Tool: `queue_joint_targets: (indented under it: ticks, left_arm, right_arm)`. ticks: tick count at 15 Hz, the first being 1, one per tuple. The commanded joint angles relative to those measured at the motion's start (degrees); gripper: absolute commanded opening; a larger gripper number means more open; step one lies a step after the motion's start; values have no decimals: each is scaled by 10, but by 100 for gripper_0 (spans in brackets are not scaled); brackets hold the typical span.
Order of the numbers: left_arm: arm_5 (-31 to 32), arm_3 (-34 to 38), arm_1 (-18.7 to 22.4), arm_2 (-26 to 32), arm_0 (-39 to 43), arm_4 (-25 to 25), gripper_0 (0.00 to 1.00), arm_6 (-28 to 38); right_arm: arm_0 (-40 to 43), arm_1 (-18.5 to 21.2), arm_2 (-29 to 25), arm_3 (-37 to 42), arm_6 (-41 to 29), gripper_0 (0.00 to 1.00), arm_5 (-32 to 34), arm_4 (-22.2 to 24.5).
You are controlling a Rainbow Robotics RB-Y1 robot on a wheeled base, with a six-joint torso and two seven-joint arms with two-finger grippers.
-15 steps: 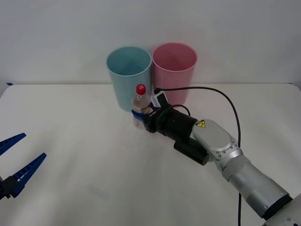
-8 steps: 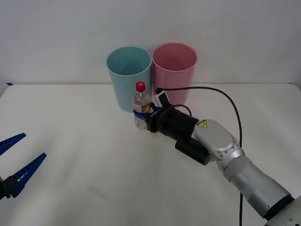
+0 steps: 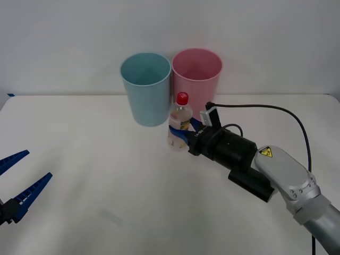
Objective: Grasp the object on the table and drop it into the matching bin: aluminum can to the light blue bin, PET bottle to the pink bin.
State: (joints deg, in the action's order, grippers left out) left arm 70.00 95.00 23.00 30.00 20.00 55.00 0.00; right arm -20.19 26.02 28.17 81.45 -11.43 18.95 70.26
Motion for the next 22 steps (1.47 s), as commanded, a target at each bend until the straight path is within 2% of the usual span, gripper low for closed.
queue_joint_targets:
  ticks: [1, 6, 10, 13, 17, 22]
  left_arm:
    - [0, 0, 0, 0, 0, 0, 100, 0]
    - [0, 0, 0, 0, 0, 0, 100, 0]
    - [0, 0, 0, 0, 0, 0, 100, 0]
    - [0, 0, 0, 0, 0, 0, 100, 0]
    - [0, 0, 0, 0, 0, 0, 100, 0]
    - [0, 0, 0, 0, 0, 0, 100, 0]
  right_arm:
    - [36, 46, -11, 73, -14, 0, 0, -27]
    - [69, 91, -40, 185, -109, 0, 0, -31]
    - [67, 96, -88, 238, -169, 0, -14, -22]
    - [48, 94, -120, 244, -178, 0, -18, -22]
    - [-32, 99, -134, 188, -178, 0, 4, -33]
    - [-171, 96, -136, 27, -167, 0, 64, -35]
